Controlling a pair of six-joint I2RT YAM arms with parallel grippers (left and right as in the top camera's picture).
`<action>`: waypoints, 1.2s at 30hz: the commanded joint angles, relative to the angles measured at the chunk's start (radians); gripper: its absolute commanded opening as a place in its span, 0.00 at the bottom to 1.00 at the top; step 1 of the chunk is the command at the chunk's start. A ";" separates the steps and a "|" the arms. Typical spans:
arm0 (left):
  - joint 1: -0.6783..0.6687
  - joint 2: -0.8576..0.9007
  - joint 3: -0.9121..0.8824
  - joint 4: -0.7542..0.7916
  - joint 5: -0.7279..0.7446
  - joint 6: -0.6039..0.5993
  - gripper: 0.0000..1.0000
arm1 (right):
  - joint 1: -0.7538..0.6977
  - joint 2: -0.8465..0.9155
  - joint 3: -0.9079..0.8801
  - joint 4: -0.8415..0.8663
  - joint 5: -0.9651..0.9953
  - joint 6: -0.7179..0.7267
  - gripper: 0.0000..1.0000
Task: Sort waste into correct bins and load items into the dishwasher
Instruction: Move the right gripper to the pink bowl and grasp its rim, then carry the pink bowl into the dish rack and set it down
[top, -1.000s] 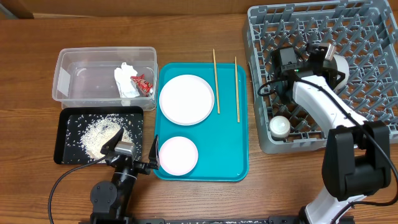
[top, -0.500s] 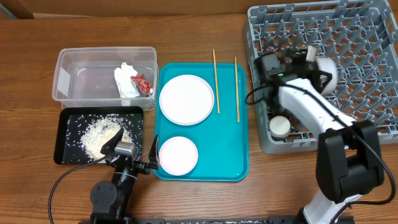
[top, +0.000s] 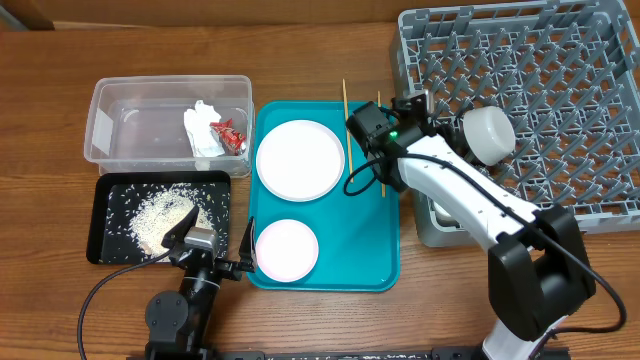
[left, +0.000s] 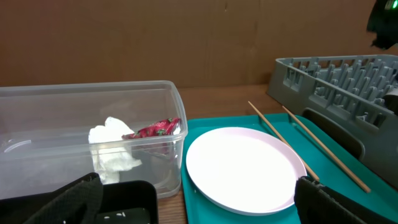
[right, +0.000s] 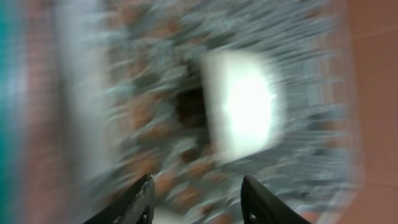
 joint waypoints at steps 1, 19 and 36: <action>0.006 -0.010 -0.003 0.000 0.011 0.016 1.00 | 0.001 -0.061 0.076 -0.032 -0.620 0.034 0.50; 0.006 -0.010 -0.003 0.000 0.011 0.016 1.00 | 0.231 -0.062 -0.222 0.286 -1.152 0.265 0.57; 0.006 -0.010 -0.003 0.000 0.011 0.016 1.00 | 0.142 -0.204 -0.255 0.264 -0.866 0.352 0.04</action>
